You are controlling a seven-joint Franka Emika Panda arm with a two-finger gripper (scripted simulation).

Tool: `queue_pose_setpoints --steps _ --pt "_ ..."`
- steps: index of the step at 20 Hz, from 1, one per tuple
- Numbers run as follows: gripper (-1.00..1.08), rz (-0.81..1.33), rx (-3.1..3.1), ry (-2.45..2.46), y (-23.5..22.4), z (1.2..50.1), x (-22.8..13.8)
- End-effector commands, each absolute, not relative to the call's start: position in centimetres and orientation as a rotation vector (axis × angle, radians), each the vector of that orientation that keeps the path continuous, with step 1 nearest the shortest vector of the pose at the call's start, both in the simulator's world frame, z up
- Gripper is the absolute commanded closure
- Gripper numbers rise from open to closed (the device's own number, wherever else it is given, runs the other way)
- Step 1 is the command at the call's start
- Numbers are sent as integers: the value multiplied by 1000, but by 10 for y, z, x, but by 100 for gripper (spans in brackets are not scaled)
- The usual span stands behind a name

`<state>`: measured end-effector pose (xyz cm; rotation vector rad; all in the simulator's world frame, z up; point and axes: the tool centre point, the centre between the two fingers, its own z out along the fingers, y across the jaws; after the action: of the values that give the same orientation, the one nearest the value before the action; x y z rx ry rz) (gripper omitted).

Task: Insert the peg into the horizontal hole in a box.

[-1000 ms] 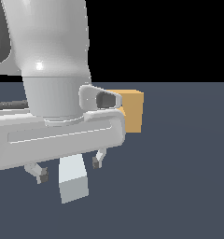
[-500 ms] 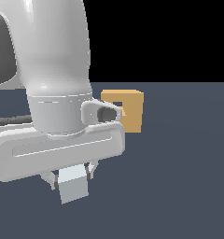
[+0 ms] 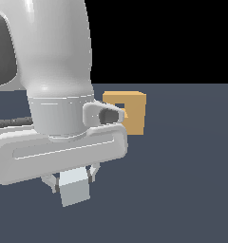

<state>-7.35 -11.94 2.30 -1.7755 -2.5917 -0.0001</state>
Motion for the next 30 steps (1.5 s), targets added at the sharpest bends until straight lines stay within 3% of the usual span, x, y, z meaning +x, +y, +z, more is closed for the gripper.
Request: queue_pose_setpoints --steps 1,13,30 --pt "108 -1 -1779 -2590 -118 24 -73" --pt "108 -2 -1899 -2503 -83 43 -52" --pt "108 -1 -2175 -2267 -11 91 16"
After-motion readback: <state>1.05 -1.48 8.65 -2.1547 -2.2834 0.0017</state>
